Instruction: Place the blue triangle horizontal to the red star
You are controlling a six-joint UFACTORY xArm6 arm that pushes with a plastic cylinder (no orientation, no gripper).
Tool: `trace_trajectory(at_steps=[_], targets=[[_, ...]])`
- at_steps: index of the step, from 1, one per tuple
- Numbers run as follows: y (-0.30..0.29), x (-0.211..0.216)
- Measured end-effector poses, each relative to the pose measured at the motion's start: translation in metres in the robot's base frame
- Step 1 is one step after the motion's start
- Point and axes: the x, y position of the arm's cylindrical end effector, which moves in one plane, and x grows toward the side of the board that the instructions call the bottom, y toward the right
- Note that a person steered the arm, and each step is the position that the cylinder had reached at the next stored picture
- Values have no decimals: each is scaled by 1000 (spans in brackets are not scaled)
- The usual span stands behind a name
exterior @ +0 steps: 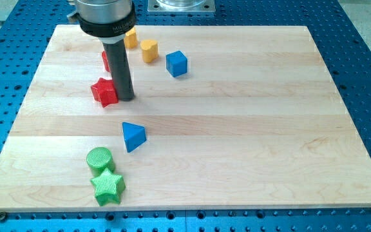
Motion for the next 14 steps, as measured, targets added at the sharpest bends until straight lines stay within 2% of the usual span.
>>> trace_trajectory(at_steps=[1,2,3,5,7,8,9,10,11,12,13,14], targets=[[70,30],[114,106],[77,162],[46,113],[37,146],[6,147],[-9,110],[55,69],[90,70],[141,24],[166,33],[179,4]])
